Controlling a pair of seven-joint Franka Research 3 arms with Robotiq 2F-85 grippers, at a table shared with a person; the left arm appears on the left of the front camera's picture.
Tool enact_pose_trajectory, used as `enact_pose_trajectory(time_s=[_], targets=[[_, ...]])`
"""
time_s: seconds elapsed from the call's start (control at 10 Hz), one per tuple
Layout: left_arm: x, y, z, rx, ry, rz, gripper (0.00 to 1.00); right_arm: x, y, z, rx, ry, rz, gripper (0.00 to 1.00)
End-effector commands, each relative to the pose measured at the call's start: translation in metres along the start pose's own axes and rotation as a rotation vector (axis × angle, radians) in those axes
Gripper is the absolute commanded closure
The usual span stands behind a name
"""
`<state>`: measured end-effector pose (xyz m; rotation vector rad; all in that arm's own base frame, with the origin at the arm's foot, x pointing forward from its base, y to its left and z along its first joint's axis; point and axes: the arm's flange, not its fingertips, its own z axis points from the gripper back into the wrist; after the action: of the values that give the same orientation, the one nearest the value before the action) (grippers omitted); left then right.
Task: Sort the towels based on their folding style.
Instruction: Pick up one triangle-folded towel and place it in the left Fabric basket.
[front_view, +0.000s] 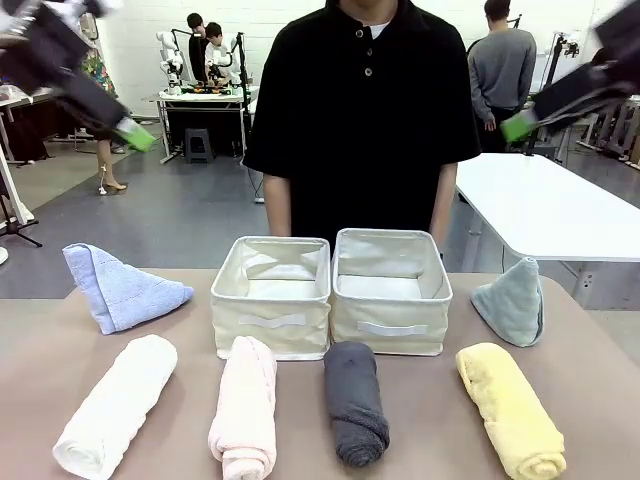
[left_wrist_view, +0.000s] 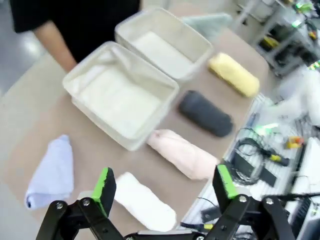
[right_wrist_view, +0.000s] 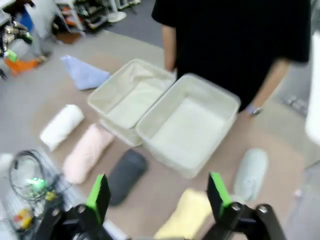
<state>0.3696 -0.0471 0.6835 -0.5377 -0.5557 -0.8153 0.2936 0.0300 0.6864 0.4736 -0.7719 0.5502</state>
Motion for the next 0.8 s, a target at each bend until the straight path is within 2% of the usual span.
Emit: enact_pose_trajectory(time_s=[0.0,0.1,0.3,0.5,0.6,0.7], targets=[[-0.023,0.04,0.05,-0.019,0.022,0.06,0.0,-0.018,-0.045,0.046,0.054,-0.017,-0.154,0.0],[-0.046,0.057,0.069,-0.017,-0.003,0.018,0.0,-0.034,-0.072,0.065,0.058,-0.085,-0.211,0.0],[-0.093,0.082,0.101,0.038,-0.109,-0.027,0.0,-0.064,-0.111,0.093,0.03,-0.2,-0.244,0.0],[-0.115,0.088,0.118,0.092,-0.145,-0.06,0.0,-0.073,-0.122,0.096,-0.024,-0.192,-0.188,0.0],[-0.107,0.085,0.12,0.049,-0.083,-0.004,0.0,-0.073,-0.12,0.115,0.022,-0.185,-0.258,0.0],[-0.107,0.085,0.12,0.049,-0.083,-0.004,0.0,-0.073,-0.12,0.115,0.022,-0.185,-0.258,0.0]])
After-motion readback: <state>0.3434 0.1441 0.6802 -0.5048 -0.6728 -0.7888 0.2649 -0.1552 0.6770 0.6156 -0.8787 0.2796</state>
